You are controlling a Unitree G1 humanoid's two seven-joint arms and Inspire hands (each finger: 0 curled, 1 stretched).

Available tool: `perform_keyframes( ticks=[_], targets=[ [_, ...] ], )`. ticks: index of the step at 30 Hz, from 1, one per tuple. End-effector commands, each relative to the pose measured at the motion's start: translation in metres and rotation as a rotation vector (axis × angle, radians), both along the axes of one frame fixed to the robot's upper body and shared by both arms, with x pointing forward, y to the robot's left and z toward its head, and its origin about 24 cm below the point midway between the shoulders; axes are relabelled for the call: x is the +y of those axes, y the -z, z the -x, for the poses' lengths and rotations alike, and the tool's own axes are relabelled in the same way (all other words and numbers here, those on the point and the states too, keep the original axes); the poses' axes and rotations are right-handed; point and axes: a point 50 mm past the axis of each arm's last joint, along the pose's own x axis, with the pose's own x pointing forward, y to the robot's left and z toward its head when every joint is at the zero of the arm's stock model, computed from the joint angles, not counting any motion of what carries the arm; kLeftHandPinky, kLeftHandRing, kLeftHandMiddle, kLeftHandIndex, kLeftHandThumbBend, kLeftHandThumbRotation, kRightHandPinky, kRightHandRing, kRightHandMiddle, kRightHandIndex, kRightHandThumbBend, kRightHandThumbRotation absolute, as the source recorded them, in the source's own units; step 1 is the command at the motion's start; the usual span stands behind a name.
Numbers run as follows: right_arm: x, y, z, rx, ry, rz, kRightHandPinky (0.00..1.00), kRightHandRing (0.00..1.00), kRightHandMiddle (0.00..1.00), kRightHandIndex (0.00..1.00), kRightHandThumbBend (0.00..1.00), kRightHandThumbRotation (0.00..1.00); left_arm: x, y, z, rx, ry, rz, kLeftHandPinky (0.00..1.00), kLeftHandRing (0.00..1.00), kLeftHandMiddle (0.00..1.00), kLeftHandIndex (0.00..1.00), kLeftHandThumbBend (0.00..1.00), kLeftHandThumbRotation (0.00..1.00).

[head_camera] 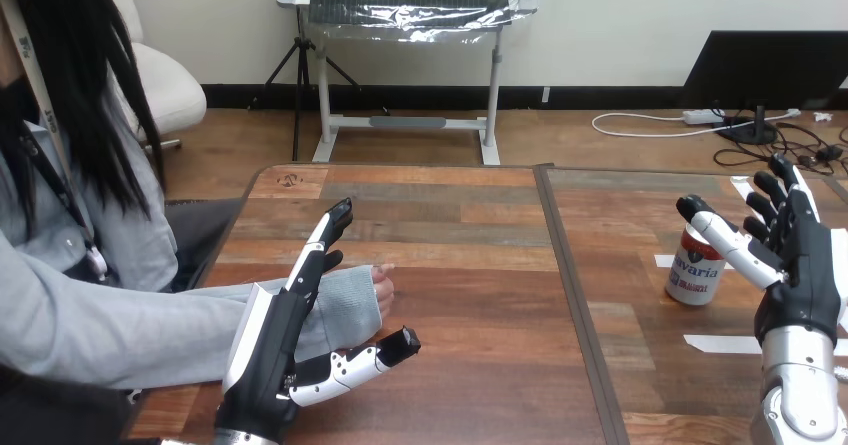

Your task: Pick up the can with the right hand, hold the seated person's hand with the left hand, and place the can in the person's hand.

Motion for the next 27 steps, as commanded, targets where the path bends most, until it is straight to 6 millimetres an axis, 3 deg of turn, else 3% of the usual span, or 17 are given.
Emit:
perform_keyframes(
  ticks=[1, 27],
  targets=[
    [0.007, -0.024, -0.023, -0.069, -0.025, -0.006, 0.88, 0.90, 0.91, 0.93, 1.00, 0.32, 0.002, -0.018, -0.014, -0.095, -0.001, 0.008, 0.90, 0.96, 0.95, 0.95, 1.00, 0.53],
    [0.009, -0.007, -0.018, 0.064, -0.053, 0.042, 0.97, 0.98, 0.96, 0.99, 1.00, 0.43, 0.005, -0.019, -0.014, -0.105, -0.005, 0.012, 0.90, 0.96, 0.95, 0.95, 1.00, 0.53]
  ],
)
